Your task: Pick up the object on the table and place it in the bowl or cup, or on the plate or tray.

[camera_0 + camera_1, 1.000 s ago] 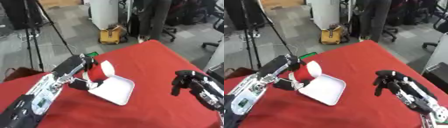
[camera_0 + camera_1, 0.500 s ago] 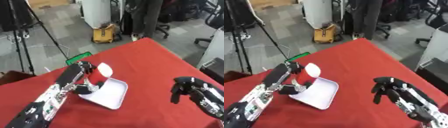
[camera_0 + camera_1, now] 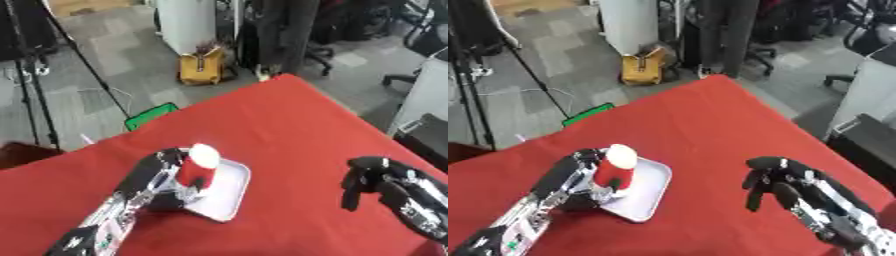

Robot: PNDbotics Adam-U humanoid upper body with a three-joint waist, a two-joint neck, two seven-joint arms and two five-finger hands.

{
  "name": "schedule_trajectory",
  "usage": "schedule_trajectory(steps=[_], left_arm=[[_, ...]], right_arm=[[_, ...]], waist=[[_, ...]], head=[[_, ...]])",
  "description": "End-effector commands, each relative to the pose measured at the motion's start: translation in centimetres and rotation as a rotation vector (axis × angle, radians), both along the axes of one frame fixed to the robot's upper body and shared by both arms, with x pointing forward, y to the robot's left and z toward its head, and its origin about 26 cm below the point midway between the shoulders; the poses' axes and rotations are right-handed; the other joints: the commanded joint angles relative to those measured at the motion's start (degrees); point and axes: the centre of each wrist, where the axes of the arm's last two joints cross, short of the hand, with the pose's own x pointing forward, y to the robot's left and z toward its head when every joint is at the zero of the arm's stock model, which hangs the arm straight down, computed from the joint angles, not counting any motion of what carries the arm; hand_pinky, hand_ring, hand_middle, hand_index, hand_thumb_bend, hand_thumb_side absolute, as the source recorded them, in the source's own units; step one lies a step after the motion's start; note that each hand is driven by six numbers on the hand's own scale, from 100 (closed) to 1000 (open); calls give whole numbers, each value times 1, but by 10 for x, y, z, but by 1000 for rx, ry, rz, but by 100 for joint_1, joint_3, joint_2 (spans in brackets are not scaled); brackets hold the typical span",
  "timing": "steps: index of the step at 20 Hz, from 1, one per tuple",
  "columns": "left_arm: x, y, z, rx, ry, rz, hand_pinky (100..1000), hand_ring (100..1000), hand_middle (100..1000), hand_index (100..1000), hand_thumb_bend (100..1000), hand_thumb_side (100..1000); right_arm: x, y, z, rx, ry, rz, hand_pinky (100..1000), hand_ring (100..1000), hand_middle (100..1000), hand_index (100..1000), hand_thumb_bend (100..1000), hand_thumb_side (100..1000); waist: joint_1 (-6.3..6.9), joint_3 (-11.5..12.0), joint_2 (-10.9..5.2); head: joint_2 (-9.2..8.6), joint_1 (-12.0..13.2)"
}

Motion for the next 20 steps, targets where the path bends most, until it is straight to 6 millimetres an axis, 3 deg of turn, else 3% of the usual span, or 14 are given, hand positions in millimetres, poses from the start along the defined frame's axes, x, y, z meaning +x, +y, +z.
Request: schedule_trajectory(steps=[1, 2, 3, 7, 12, 13, 17, 20], left_arm=[[2, 3, 4, 4, -19, -7, 742, 763, 777, 900, 648, 787], [2, 4, 3, 2, -19, -10, 742, 763, 777, 900, 648, 787], [2, 5, 4, -5, -29, -14, 839, 838, 843, 940, 727, 877], [0, 9, 22, -79, -128, -45, 874, 869, 864, 952, 737, 941], [-10, 15, 57, -171, -247, -84, 863, 862, 858, 943, 759, 894], [-13, 17, 67, -200, -275, -97, 840, 851, 850, 933, 782, 844], [-50, 32, 108, -354, -359, -163, 800, 818, 820, 912, 755, 795], [-97, 45, 118, -439, -311, -215, 771, 792, 792, 890, 704, 807]], right_arm=[[-1, -2, 11, -52, -111, 35, 525, 496, 631, 870, 100, 598], [-1, -3, 11, -52, -110, 34, 525, 496, 631, 870, 100, 598], [-1, -3, 11, -51, -109, 33, 525, 496, 632, 870, 100, 597], [-1, -4, 10, -52, -106, 29, 526, 496, 632, 870, 100, 597], [-1, -7, 7, -49, -101, 21, 526, 497, 632, 869, 100, 596], [-1, -7, 6, -48, -99, 19, 527, 498, 632, 869, 100, 594], [-2, -13, 4, -40, -88, 3, 528, 499, 633, 869, 100, 592], [-5, -23, 0, -43, -70, -26, 529, 500, 633, 869, 100, 590]], waist=[[-67, -2, -78], [-70, 4, -80], [-75, 17, -84], [-101, 86, -112], [-154, 185, -167], [-176, 235, -190], [-266, 534, -286], [-319, 909, -398]], head=[[-62, -17], [-59, -24], [-57, -31], [-43, -78], [-18, -159], [-10, -180], [23, -283], [88, -444]])
